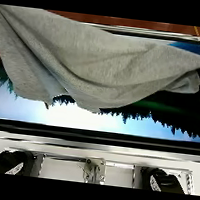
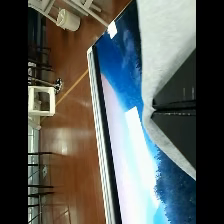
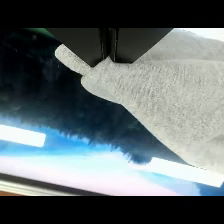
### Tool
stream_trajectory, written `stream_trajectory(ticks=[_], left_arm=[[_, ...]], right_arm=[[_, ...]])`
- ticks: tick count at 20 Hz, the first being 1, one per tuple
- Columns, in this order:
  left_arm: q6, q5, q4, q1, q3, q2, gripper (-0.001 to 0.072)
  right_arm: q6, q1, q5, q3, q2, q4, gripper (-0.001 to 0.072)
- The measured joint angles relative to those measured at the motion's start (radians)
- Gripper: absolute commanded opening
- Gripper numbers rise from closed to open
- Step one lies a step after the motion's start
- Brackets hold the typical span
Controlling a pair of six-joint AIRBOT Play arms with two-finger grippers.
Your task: Fold the shirts.
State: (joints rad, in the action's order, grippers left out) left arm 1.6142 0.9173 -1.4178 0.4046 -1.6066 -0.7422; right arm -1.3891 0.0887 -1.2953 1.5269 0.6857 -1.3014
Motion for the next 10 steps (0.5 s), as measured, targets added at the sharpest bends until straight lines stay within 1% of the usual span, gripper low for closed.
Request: stream_trajectory(ticks=[4, 8, 10], left_arm=[[-0.002, 0.013, -0.069, 0.0, -0.014, -0.007, 0.0037], [-0.005, 0.024, -0.137, 0.0, -0.016, -0.08, 0.0037], [-0.005, 0.029, -0.154, 0.0, -0.016, -0.146, 0.0037]], right_arm=[[-0.077, 0.0, -0.15, 0.008, -0.005, -0.003, 0.0059], [-0.133, 0.0, -0.317, -0.006, 0.08, -0.008, 0.0059], [-0.145, 0.0, -0.371, -0.036, 0.14, -0.023, 0.006]])
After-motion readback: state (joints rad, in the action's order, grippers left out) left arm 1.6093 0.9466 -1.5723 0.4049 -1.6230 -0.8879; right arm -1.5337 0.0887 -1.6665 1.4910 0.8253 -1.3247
